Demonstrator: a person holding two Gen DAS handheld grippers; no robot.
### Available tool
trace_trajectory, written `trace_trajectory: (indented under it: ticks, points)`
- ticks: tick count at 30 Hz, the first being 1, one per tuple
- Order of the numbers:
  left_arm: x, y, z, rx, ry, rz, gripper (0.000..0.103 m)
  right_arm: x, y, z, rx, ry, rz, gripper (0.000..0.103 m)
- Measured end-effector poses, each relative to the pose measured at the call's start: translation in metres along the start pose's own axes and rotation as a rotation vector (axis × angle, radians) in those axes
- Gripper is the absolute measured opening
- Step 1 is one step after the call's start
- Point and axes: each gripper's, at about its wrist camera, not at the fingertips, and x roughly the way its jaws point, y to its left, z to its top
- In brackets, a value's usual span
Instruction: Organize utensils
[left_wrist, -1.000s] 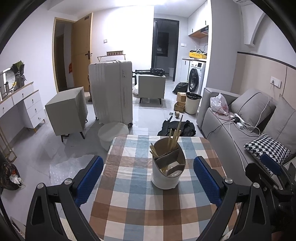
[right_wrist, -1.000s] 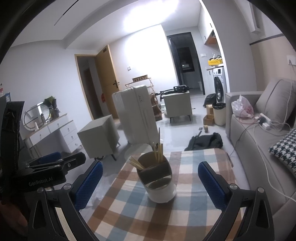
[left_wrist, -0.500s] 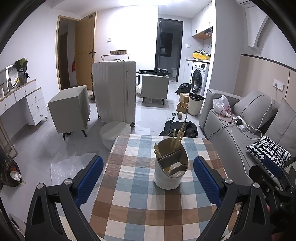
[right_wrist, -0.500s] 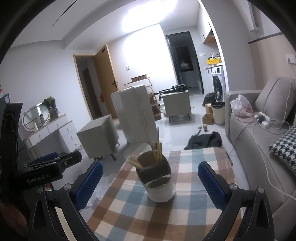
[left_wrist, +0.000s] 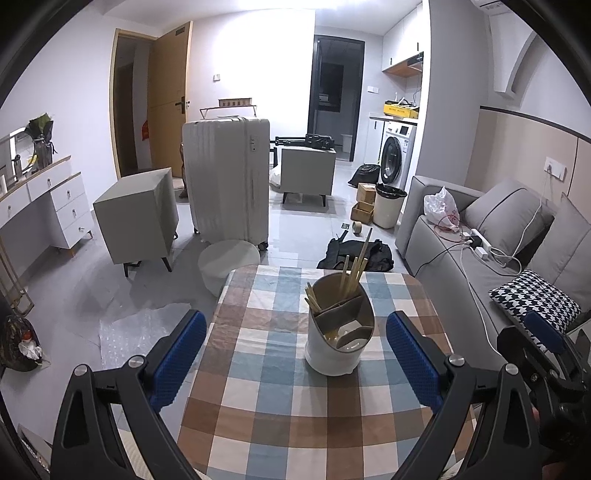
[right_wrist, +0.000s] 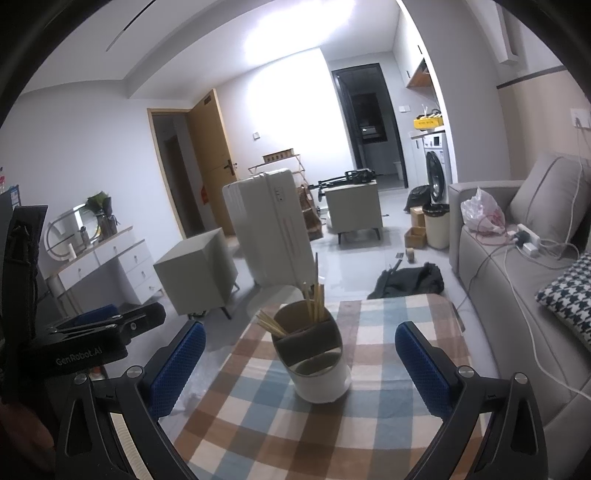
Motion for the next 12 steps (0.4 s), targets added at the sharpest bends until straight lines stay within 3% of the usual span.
trace_trajectory:
  ticks: [12]
  points:
    - [0.0019, -0.0014, -0.0030, 0.007, -0.022, 0.008, 0.095, 0.0021, 0.0000, -0.0012, 0.001, 0.008, 0.000, 0.103]
